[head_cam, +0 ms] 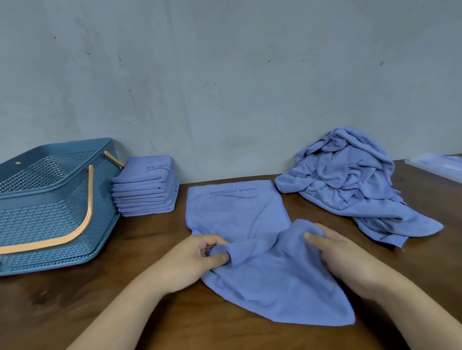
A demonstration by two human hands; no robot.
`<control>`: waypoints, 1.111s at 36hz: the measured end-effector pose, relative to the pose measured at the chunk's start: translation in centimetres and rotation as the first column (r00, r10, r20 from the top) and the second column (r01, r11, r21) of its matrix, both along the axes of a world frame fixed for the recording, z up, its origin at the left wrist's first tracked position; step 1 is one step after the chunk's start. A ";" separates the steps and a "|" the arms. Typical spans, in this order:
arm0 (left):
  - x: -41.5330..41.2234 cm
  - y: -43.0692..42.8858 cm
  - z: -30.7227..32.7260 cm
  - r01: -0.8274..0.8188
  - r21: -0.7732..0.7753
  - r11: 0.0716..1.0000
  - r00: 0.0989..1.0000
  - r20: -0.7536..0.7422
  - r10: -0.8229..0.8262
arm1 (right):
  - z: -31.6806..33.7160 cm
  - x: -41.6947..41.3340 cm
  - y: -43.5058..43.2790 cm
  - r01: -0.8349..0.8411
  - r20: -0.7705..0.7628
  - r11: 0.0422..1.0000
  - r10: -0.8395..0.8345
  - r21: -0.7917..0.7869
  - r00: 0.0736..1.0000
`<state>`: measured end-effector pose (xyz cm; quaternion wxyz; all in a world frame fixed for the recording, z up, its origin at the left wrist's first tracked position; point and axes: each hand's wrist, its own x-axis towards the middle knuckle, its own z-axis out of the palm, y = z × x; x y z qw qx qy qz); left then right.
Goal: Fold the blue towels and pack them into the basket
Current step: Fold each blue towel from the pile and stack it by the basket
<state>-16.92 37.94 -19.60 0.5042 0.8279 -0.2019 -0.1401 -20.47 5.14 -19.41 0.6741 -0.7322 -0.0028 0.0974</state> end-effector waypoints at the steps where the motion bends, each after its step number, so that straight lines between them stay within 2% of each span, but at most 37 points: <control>1: -0.1 -0.1 0.2 0.010 0.009 1.000 1.000 0.003 -0.010 | 0.2 0.0 -0.5 0.020 -0.002 0.999 -0.020 -0.031 1.000; 4: -0.1 0.2 0.7 -0.005 -0.010 1.000 1.000 -0.023 0.005 | 0.6 -0.2 -1.3 0.078 -0.016 0.995 -0.080 -0.063 0.997; 8: 0.0 1.7 1.7 -0.045 -0.234 0.971 0.995 -0.100 0.022 | 1.7 -0.7 -0.8 0.137 -0.009 0.977 -0.138 0.161 0.990; 11: -0.1 2.4 2.6 -0.098 -0.439 0.893 0.991 -0.122 0.048 | 2.8 -1.3 0.1 0.187 0.046 0.943 -0.207 0.276 0.977; 14: -0.2 2.4 3.2 -0.161 -0.595 0.787 0.985 -0.151 0.087 | 3.7 -1.0 1.0 0.213 0.104 0.929 -0.255 0.304 0.961; 17: 0.4 1.8 3.3 -0.301 -0.684 0.665 0.954 -0.216 0.211 | 5.3 0.3 1.8 0.200 0.187 0.951 -0.247 0.236 0.951; 20: 1.8 1.0 3.3 -0.420 -0.750 0.511 0.899 -0.265 0.350 | 6.8 3.5 2.1 0.220 0.268 0.972 -0.233 0.076 0.935; 24: 4.3 0.8 2.5 -0.507 -0.758 0.411 0.816 -0.268 0.513 | 6.7 10.5 2.1 0.313 0.344 0.944 -0.261 -0.105 0.902; 26: 5.0 1.2 1.3 -0.568 -0.679 0.466 0.765 -0.226 0.603 | 5.7 13.9 2.2 0.326 0.309 0.927 -0.260 -0.187 0.915; 28: 4.7 1.3 0.0 -0.631 -0.474 0.615 0.700 -0.004 0.715 | 4.6 16.1 2.4 0.329 0.274 0.902 -0.253 -0.280 0.928; 30: 4.0 0.9 -1.0 -0.598 -0.281 0.750 0.701 0.271 0.660 | 3.2 16.9 2.5 0.319 0.304 0.857 -0.203 -0.404 0.931; 32: 3.4 0.1 -1.9 -0.522 -0.102 0.847 0.760 0.395 0.516 | 1.6 16.5 2.7 0.251 0.323 0.808 -0.080 -0.533 0.943; 36: 3.2 -0.8 -2.9 -0.477 0.204 0.855 0.842 0.384 0.378 | -2.0 14.9 3.1 0.221 0.360 0.549 0.159 -0.806 0.919; 39: 3.1 -0.9 -3.4 -0.369 0.516 0.773 0.913 0.355 0.199 | -3.3 13.2 3.8 0.127 0.291 0.460 0.306 -0.879 0.906; 40: 3.1 -0.9 -3.5 -0.328 0.575 0.749 0.932 0.325 0.158 | -3.6 12.8 3.8 0.087 0.248 0.422 0.345 -0.903 0.905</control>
